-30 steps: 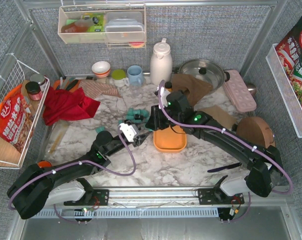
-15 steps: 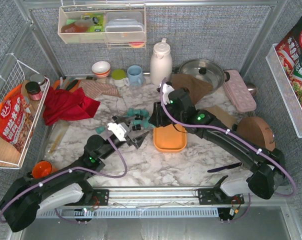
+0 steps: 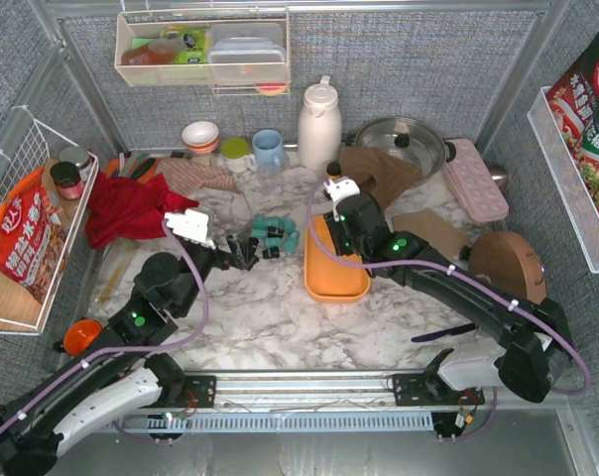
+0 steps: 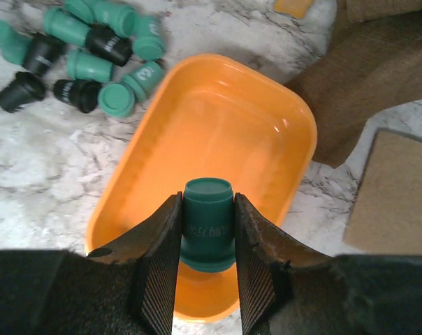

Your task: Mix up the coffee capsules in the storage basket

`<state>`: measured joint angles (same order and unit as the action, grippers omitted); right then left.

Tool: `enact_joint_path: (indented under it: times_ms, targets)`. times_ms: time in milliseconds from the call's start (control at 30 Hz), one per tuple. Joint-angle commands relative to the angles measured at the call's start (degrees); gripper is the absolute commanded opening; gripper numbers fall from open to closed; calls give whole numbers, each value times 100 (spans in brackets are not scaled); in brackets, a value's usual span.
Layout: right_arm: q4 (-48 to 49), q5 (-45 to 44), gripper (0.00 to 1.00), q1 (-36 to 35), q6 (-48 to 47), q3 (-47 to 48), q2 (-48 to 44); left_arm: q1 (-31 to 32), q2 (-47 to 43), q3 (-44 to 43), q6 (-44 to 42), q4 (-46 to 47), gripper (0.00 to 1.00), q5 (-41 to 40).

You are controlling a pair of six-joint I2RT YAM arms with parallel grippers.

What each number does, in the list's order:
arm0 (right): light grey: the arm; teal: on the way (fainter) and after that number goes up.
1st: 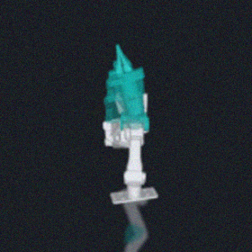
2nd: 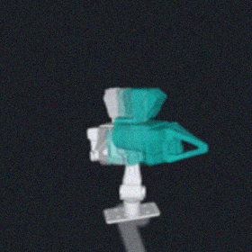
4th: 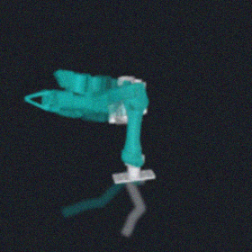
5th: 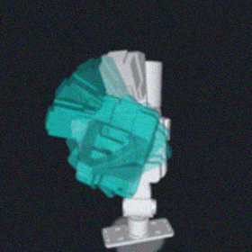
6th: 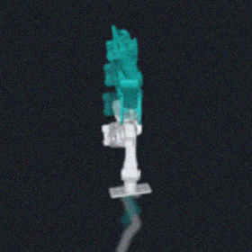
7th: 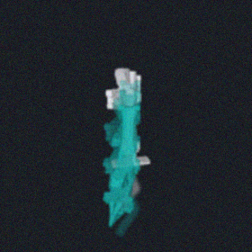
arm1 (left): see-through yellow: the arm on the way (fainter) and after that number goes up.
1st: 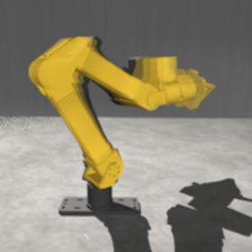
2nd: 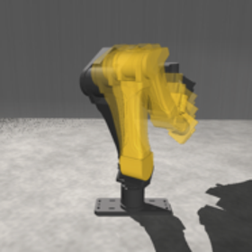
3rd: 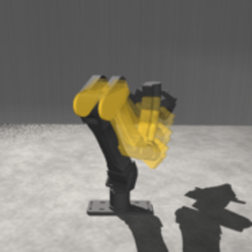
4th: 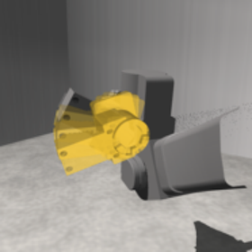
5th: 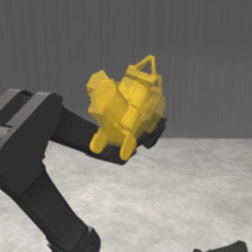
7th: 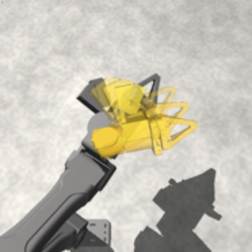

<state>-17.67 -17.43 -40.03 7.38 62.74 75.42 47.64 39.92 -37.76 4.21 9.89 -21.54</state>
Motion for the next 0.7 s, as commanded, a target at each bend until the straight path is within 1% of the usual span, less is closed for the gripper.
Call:
enact_joint_path:
  times_ms: [0, 133, 200, 267, 433, 667]
  targets:
    - [884, -551, 31, 2, -464, -387, 1, 0, -92, -114, -459, -988, 99, -648]
    - [1676, -660, 31, 13, -492, -907, 124, -7, -156, 221, -542, -691, 99, -1174]
    - [1966, -688, 31, 14, -490, -1068, 253, -16, -189, 389, -603, -520, 99, -1262]
    - [2159, -742, 31, 21, -476, -1132, 426, -17, -214, 372, -643, -552, 99, -1271]
    - [2468, -840, 31, 68, -288, -1054, 1014, -26, -345, 478, -607, -472, 99, -1340]
    - [2979, -801, 33, 106, 386, -682, 1813, -29, -371, 472, -565, -508, 99, -1313]
